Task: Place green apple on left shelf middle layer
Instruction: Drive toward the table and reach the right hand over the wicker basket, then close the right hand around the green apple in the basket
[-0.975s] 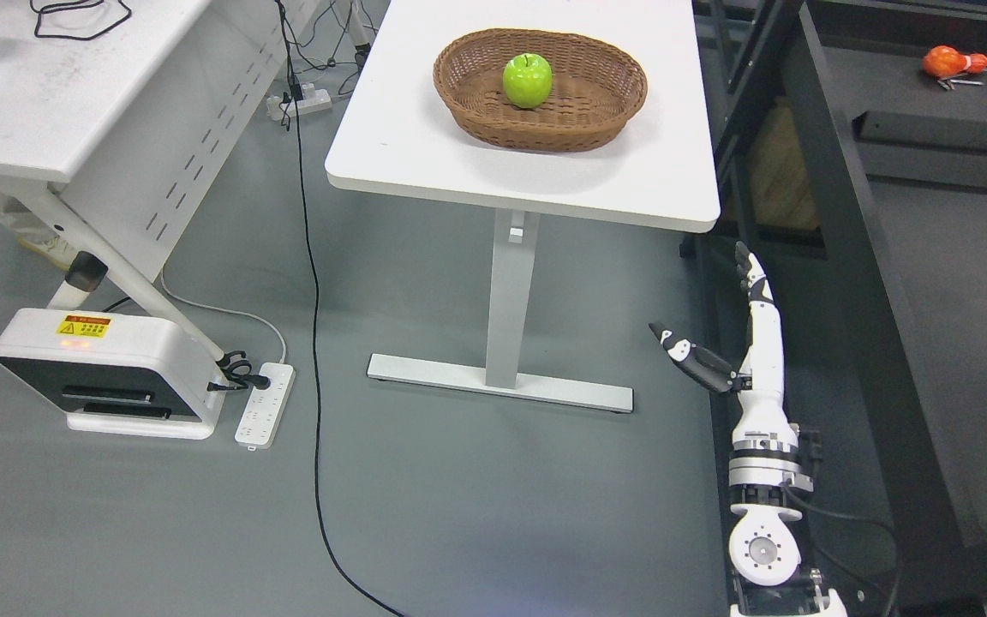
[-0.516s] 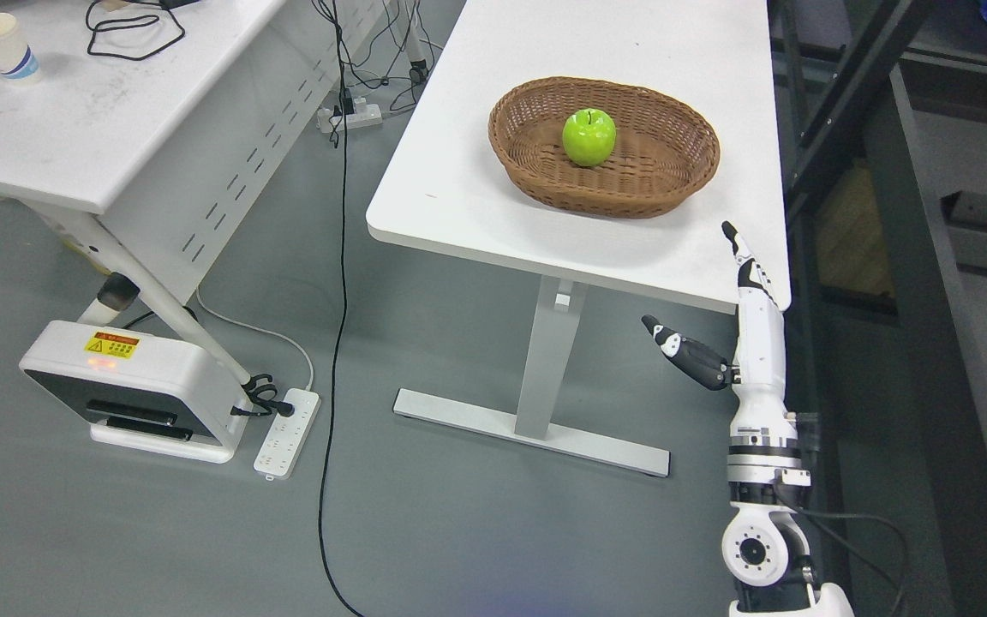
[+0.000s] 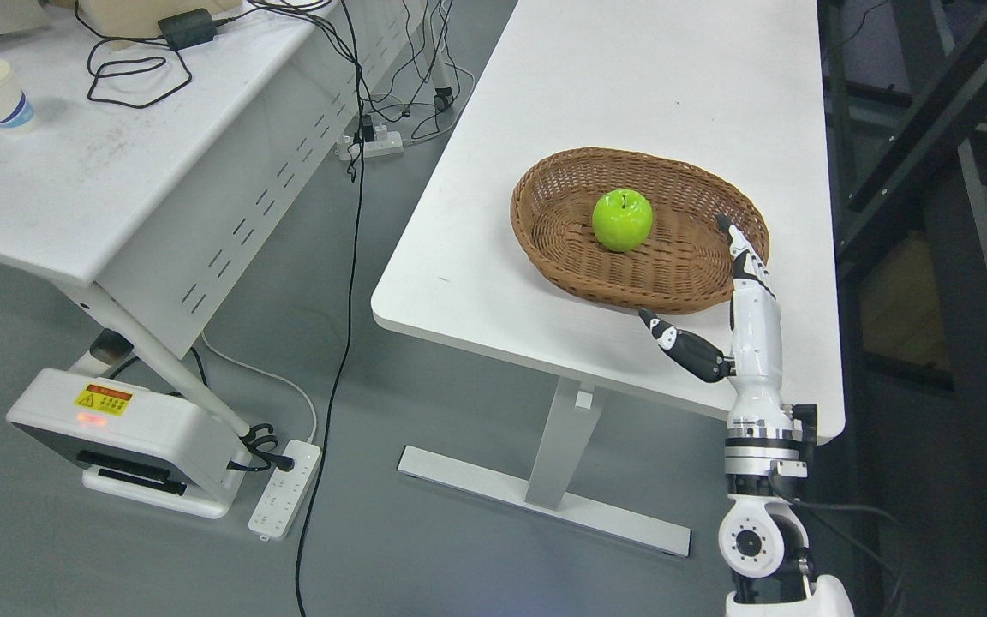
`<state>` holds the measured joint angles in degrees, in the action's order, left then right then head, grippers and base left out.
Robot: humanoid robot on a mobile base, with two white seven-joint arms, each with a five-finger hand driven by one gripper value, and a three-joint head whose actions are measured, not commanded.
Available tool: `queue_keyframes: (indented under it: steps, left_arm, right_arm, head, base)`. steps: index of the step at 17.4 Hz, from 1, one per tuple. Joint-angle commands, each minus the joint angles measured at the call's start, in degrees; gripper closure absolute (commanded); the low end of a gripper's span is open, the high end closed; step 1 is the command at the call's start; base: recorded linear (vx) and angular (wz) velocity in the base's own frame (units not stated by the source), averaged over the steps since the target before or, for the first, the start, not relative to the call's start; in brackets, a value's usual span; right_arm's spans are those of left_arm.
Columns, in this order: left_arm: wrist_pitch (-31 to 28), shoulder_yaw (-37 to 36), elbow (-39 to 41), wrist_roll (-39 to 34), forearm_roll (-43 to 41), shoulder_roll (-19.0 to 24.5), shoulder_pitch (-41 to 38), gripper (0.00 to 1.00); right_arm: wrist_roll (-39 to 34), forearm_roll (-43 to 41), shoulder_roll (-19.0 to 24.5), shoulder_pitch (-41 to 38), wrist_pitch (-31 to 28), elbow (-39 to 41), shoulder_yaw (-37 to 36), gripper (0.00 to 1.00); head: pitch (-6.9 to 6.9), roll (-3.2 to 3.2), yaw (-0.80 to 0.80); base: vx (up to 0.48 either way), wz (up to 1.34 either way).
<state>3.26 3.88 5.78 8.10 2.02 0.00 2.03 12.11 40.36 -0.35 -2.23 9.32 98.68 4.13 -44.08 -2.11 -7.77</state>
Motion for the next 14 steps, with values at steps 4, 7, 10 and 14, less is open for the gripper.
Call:
queue_keyframes:
  steps: [4,7,10,14]
  left_arm:
    - [0.0,-0.1,0.0,0.0,0.0,1.0,0.0,0.00]
    - [0.0,0.1,0.0,0.0,0.0,1.0,0.0,0.00]
    - [0.0,-0.1,0.0,0.0,0.0,1.0,0.0,0.00]
    - [0.0,0.1,0.0,0.0,0.0,1.0,0.0,0.00]
  right_arm:
    - [-3.6,0.3,-0.7,1.0,-1.6,-0.1,0.2,0.00]
    - [-6.4,0.6,-0.7,1.2,-1.6,-0.7,0.6,0.00]
    - [-12.3,1.2,-0.7,3.1,-2.6,-3.7,1.9,0.00]
    - [-16.9,1.5,-0.7,3.2,-2.6,-4.2,5.9,0.00]
  head:
    - [0.00,0.00,0.00]
    - [0.00,0.00,0.00]
    - [0.00,0.00,0.00]
    - [0.00,0.00,0.00]
  base:
    - [0.259,-0.01]
    - [0.206,-0.07]
    - [0.152,-0.09]
    - [0.123,-0.07]
